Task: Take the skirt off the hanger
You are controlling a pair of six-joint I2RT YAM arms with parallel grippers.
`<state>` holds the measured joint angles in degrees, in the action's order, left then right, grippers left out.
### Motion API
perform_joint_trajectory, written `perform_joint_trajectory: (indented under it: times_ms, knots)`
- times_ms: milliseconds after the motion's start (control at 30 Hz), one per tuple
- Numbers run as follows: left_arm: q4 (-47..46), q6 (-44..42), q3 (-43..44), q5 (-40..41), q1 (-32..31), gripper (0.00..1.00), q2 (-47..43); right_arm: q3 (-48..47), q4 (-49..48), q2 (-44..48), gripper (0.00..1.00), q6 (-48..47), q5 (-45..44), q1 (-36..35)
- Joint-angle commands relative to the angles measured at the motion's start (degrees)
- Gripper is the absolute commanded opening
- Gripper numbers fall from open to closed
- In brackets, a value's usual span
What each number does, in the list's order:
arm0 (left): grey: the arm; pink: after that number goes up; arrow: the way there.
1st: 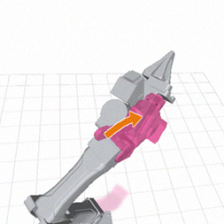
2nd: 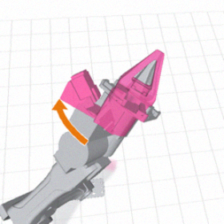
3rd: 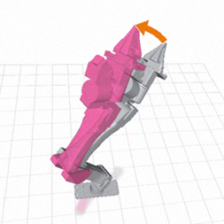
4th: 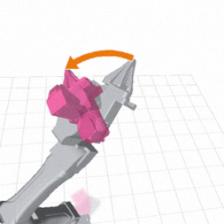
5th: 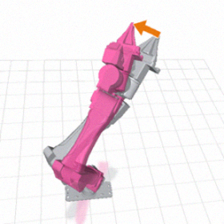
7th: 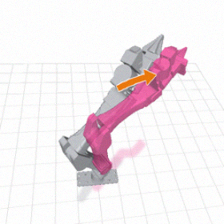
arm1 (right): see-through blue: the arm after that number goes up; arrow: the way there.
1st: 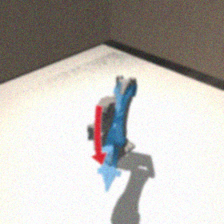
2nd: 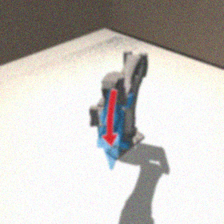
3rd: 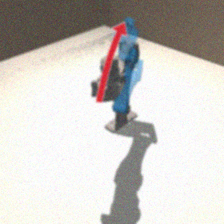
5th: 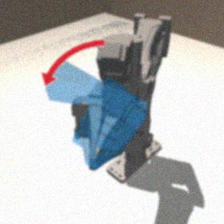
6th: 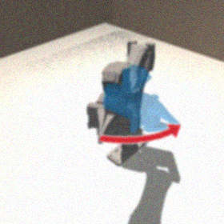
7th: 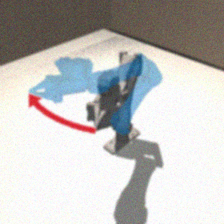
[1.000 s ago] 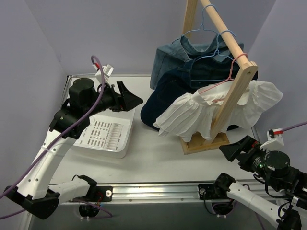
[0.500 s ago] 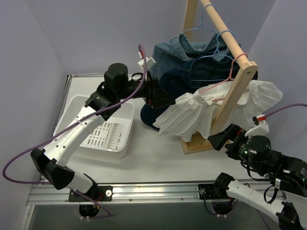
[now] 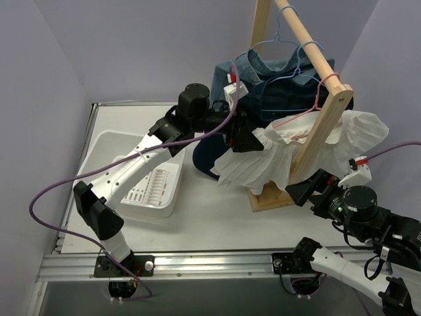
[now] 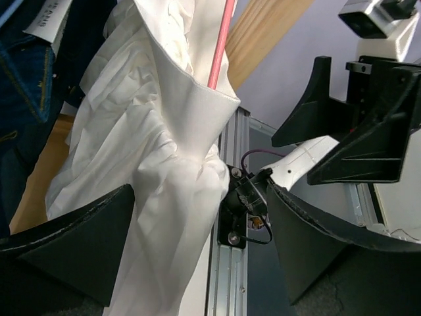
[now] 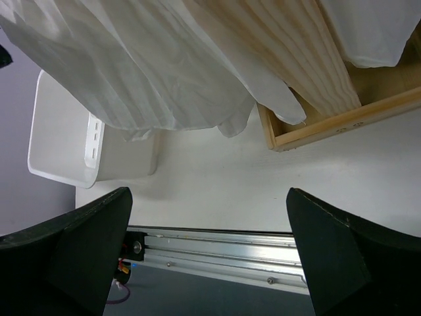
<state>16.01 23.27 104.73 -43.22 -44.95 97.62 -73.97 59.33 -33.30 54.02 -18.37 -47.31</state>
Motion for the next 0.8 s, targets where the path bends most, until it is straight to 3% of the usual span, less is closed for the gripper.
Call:
perform_joint_trajectory:
  times_ms: [0,233,333,367,567,767]
  knots:
    - [5.24,-5.94,5.92,2.52,-2.33,0.90,2.12,-1.44,-0.01,-0.36,1.00,0.12,-1.32,-0.33]
    - [11.41,-9.47,10.06,9.03,-4.27,0.77,4.86,-1.87,-0.01,1.39,1.00,0.65,-2.11,-0.33]
    - [11.50,-9.47,10.76,12.19,-4.18,0.52,4.68,-1.96,0.70,1.13,1.00,0.65,-2.46,-0.33]
    - [11.59,-9.38,10.93,12.98,-4.27,0.36,4.59,-1.96,0.79,0.96,1.00,0.56,-2.46,-0.33]
    - [14.14,-8.33,13.84,17.91,-4.18,0.04,5.30,-2.14,1.14,0.60,1.00,0.56,-2.20,-0.33]
    - [10.63,-6.22,14.28,17.65,-4.18,0.02,2.58,-2.58,2.10,1.13,1.00,1.09,-2.63,-0.33]
